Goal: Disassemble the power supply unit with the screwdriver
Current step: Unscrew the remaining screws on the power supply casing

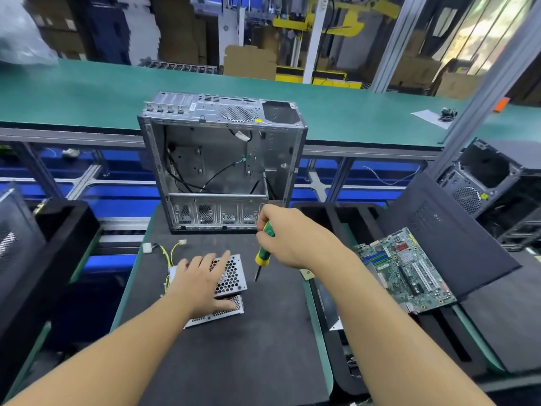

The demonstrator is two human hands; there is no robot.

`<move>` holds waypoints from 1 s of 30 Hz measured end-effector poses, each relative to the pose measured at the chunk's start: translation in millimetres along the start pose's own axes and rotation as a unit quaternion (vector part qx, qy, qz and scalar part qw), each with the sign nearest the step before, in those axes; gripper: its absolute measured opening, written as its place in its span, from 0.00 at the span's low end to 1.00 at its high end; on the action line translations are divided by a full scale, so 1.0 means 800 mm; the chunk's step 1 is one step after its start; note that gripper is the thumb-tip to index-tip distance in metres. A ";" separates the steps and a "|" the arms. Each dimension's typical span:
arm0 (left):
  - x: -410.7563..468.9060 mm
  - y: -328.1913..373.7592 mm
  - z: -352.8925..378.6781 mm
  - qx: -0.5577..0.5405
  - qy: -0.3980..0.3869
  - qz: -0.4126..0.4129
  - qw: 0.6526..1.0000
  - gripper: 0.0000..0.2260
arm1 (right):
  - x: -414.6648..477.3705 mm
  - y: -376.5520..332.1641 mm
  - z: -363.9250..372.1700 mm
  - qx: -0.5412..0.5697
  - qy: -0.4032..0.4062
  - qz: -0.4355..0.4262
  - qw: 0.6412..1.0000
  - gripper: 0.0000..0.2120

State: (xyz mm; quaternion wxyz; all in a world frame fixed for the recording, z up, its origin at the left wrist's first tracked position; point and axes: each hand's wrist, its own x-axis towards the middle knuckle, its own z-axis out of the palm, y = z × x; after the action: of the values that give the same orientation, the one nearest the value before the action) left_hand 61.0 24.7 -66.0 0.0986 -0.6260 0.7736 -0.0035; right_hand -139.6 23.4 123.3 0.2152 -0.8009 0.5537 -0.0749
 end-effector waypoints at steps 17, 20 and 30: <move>0.006 -0.009 0.024 -0.126 -0.067 -0.002 0.990 0.34 | 0.020 0.000 0.033 0.002 -0.034 0.002 0.999 0.03; 0.006 -0.009 0.022 -0.126 -0.070 -0.002 0.990 0.34 | 0.018 0.002 0.035 0.005 -0.029 0.013 0.999 0.04; 0.003 -0.008 0.015 -0.160 -0.059 -0.017 0.985 0.34 | 0.012 0.010 0.035 0.015 -0.026 0.049 0.998 0.05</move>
State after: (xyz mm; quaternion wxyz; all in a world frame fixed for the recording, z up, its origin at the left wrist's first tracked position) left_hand 68.5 22.3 -77.6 0.0422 -0.6456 0.7465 0.1554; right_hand -132.6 19.5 94.1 0.2450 -0.7710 0.5855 -0.0523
